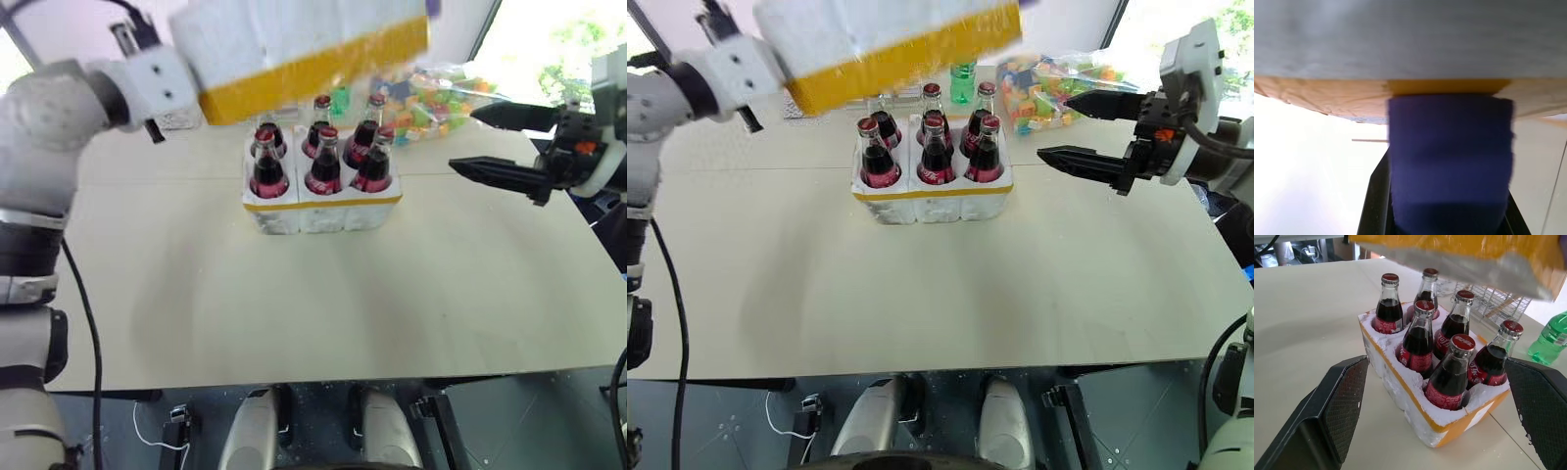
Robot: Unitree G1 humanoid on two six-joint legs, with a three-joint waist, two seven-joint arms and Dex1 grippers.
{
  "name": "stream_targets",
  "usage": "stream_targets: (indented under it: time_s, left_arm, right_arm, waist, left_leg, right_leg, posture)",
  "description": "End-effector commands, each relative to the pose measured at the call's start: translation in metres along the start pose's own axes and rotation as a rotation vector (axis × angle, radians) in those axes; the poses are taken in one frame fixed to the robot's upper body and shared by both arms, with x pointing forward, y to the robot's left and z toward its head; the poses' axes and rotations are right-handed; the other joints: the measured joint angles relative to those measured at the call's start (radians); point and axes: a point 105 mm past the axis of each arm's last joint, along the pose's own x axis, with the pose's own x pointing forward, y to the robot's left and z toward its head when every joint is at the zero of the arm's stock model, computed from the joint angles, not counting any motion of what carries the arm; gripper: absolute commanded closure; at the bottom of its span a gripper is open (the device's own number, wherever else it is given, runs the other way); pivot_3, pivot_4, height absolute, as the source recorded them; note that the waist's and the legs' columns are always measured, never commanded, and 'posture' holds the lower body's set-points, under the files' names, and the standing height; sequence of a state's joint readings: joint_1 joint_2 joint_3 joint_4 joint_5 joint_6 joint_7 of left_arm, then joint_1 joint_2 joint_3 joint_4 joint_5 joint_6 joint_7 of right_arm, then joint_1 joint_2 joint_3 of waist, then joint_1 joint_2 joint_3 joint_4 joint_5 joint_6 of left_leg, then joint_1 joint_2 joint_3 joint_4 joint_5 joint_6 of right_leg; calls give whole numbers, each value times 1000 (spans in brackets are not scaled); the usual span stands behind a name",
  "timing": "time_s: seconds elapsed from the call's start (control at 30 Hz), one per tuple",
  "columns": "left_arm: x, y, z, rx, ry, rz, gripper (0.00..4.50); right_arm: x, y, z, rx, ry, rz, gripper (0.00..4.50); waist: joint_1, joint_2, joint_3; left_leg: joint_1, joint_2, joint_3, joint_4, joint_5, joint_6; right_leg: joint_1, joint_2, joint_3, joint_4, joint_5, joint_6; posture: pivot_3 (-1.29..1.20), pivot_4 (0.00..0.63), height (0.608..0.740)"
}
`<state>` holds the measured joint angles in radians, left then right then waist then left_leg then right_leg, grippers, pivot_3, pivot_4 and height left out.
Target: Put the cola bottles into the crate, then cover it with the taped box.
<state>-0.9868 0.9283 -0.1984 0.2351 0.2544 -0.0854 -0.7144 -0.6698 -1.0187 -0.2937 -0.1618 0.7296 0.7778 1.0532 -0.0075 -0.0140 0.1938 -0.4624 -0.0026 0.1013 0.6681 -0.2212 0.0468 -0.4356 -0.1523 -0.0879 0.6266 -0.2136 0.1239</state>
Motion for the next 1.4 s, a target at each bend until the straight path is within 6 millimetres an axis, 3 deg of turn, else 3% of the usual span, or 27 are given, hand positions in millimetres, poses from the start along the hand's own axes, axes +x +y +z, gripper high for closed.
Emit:
stream_targets:
  time_s: [0.03,0.2,0.47,0.67,0.83,0.9,0.93,1.03,1.07,1.17,1.3,1.4]
  left_arm:
    - [8,-8,6,148,-17,13,4137]
    - [16,-26,10,322,-58,21,4137]
    - [11,-18,-4,437,-60,101,4137]
    - [11,-52,-4,463,-101,41,4137]
    - [7,-60,-4,473,-112,43,4137]
    - [6,-59,-5,473,-113,55,3129]
    - [5,-56,-4,485,-118,69,2877]
    - [-3,-49,2,547,-163,122,1302]
    - [-8,-47,2,542,-178,140,1302]
    - [-28,-42,3,476,-228,179,1302]
    - [-62,-48,2,247,-281,137,1302]
    - [-81,-52,-28,-194,-137,67,1302]
  right_arm:
    - [-6,4,15,-35,-48,-20,0]
    - [-7,6,15,-24,-57,-33,0]
    - [-6,6,16,-20,-64,-41,0]
    - [-6,6,8,-18,-38,-43,0]
    - [-10,0,-6,5,-6,-69,0]
    - [-12,-2,-9,12,-2,-79,0]
    - [-12,-4,-12,15,6,-84,0]
    - [-13,-5,-21,23,28,-89,0]
    - [-14,-6,-25,25,39,-91,0]
    - [-17,-7,-34,38,59,-102,0]
    - [-24,-10,-43,58,76,-129,0]
    - [-27,-12,-50,78,87,-139,0]
  waist:
    - [2,0,0]
    - [4,0,0]
    - [1,0,0]
    - [-2,0,0]
    - [-2,0,0]
    - [-2,0,0]
    - [-2,0,0]
    - [-2,0,0]
    - [-2,0,0]
    - [-3,0,0]
    - [-5,0,0]
    - [-4,0,0]
  left_leg:
    - [0,0,0,0,0,0]
    - [0,0,-1,0,-1,2]
    - [0,0,-3,0,-2,4]
    - [1,0,-3,0,-3,5]
    - [0,0,-3,0,-3,5]
    - [1,0,-3,0,-3,5]
    - [1,1,-3,0,-3,5]
    - [1,0,-3,0,-3,5]
    - [0,0,-3,0,-3,5]
    - [1,0,-3,0,-3,5]
    - [1,1,-4,0,-3,4]
    - [2,1,-4,0,-3,4]
  right_leg:
    - [0,0,0,0,0,0]
    - [0,0,0,0,0,0]
    - [0,0,0,1,0,0]
    - [0,0,0,2,0,0]
    - [0,0,0,2,0,0]
    - [0,0,0,2,0,0]
    - [0,0,0,2,0,0]
    - [0,0,0,2,0,0]
    - [0,0,0,2,0,0]
    - [0,-1,0,2,0,0]
    - [0,-1,0,1,0,0]
    - [0,-2,0,0,0,0]
  posture:
    - [0,150,736]
    - [0,150,736]
    - [0,150,736]
    - [0,150,736]
    - [0,150,736]
    - [0,150,736]
    - [0,150,736]
    - [0,150,736]
    - [0,150,736]
    - [0,150,736]
    - [0,150,736]
    - [0,150,736]
